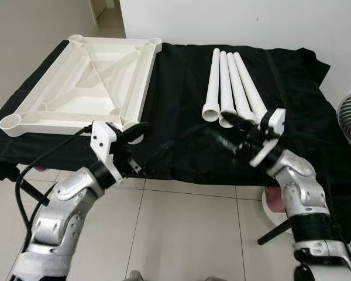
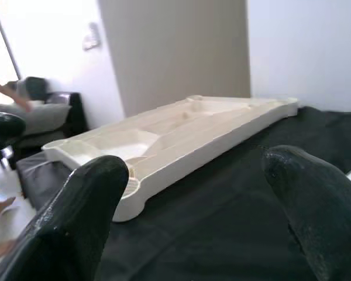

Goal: Building children table

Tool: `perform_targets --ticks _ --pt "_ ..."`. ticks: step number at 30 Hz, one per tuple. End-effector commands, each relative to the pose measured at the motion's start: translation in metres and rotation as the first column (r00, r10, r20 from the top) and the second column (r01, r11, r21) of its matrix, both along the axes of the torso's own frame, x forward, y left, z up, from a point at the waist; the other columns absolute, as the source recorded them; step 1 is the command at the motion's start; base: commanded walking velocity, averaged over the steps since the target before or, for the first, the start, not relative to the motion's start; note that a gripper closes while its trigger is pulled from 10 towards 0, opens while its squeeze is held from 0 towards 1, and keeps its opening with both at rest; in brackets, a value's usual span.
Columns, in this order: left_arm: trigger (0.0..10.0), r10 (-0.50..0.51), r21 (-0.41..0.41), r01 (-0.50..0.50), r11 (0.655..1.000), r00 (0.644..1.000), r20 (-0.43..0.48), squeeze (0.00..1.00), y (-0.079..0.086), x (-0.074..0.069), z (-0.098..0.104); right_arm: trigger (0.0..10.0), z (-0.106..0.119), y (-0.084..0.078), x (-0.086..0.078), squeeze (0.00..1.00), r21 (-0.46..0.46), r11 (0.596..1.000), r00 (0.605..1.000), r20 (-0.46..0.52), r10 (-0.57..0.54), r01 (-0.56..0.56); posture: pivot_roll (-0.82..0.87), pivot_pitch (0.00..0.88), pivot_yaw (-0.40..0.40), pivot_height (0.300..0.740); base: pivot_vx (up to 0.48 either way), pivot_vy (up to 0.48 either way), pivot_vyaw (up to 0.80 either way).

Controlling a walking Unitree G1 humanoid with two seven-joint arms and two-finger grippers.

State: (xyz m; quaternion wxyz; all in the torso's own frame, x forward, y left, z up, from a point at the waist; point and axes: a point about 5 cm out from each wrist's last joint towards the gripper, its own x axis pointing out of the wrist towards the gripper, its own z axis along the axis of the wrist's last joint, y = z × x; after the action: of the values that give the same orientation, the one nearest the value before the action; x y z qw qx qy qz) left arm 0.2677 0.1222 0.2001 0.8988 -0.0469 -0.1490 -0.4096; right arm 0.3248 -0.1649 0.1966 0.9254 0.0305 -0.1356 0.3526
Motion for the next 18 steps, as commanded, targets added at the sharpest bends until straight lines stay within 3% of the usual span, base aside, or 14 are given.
perform_targets --ticks 1,6,9,14,16,18 --pt "10.0 0.159 -0.014 -0.160 0.987 0.987 -0.039 0.00 0.006 0.013 0.001 10.0 0.006 0.006 0.006 0.00 0.039 0.992 0.992 -0.010 -0.123 0.123 -0.07 0.003 0.056 0.740 0.000 0.000 0.00" --pt "10.0 0.199 -0.059 -0.201 0.978 0.979 -0.036 0.00 0.004 0.018 0.006 10.0 0.008 0.012 0.009 0.00 0.065 0.982 0.984 -0.021 -0.174 0.175 -0.08 0.004 0.060 0.740 0.000 0.000 0.00" --pt "10.0 0.293 -0.050 -0.299 0.953 0.950 -0.106 0.00 -0.002 0.035 0.009 10.0 0.017 0.017 0.013 0.00 0.084 0.944 0.947 -0.003 -0.321 0.320 -0.08 0.015 0.069 0.740 0.000 0.000 0.00" --pt "10.0 0.338 -0.060 -0.347 0.936 0.933 -0.124 0.00 -0.005 0.043 0.014 10.0 0.021 0.019 0.014 0.00 0.078 0.921 0.923 0.017 -0.383 0.381 -0.09 0.019 0.071 0.740 0.000 0.000 0.00" --pt "10.0 0.430 -0.074 -0.438 0.896 0.896 -0.107 0.00 -0.011 0.054 0.018 10.0 0.022 0.016 0.018 0.00 0.075 0.883 0.884 0.031 -0.467 0.464 -0.09 0.021 0.070 0.740 0.000 0.000 0.00" --pt "10.0 0.461 -0.076 -0.470 0.880 0.881 -0.104 0.00 -0.013 0.059 0.019 10.0 0.021 0.016 0.019 0.00 0.073 0.870 0.871 0.031 -0.491 0.488 -0.09 0.021 0.070 0.740 0.000 0.000 0.00"
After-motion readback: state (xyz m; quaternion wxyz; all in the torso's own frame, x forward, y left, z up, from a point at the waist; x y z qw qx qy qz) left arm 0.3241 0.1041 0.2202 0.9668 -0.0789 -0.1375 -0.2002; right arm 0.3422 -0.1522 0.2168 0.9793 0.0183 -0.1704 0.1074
